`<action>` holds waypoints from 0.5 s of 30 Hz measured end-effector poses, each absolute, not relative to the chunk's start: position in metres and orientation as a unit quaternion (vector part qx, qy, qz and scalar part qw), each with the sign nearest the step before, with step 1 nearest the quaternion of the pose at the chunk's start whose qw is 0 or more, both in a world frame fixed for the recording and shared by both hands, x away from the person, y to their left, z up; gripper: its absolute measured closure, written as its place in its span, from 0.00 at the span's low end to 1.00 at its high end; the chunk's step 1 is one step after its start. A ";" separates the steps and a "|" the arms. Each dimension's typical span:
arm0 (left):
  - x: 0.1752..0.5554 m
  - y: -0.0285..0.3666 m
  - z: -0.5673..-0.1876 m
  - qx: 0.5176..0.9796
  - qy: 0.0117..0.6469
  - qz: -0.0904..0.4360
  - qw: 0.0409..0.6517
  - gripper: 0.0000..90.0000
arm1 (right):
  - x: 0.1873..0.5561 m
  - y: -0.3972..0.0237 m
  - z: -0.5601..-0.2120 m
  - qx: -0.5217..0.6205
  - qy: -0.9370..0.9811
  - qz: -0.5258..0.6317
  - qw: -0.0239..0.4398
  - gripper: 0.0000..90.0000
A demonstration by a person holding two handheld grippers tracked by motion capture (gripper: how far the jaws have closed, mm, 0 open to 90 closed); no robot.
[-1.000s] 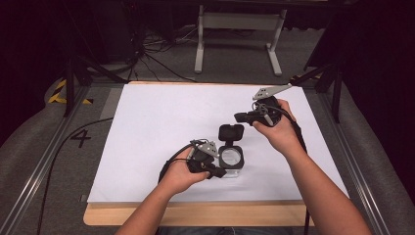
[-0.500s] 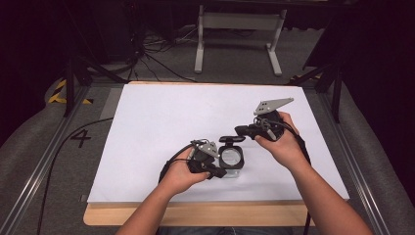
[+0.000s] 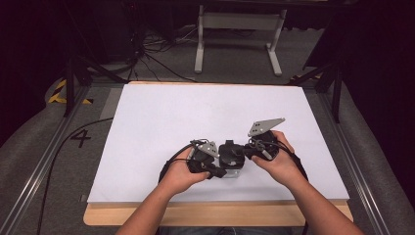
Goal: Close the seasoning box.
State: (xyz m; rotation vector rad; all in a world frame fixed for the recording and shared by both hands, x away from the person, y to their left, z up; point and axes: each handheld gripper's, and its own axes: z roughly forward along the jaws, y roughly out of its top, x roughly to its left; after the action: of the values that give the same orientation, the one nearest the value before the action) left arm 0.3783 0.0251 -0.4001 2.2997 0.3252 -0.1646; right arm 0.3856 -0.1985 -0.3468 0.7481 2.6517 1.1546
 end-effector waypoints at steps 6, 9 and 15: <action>0.378 0.025 -0.400 0.907 0.128 -0.064 0.396 0.99 | 0.384 -0.197 -0.355 0.252 0.887 0.381 0.074 1.00; 0.375 0.029 -0.396 0.907 0.127 -0.057 0.397 0.98 | 0.384 -0.198 -0.354 0.250 0.886 0.384 0.070 1.00; 0.368 0.069 -0.381 0.889 0.182 -0.012 0.421 0.95 | 0.381 -0.221 -0.339 0.260 0.864 0.423 0.090 0.90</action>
State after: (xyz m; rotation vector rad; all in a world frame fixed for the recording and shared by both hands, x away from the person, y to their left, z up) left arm 0.3685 0.0691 -0.3808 2.2264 0.4553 -0.0296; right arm 0.3809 -0.2208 -0.3393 0.7724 2.5674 1.2561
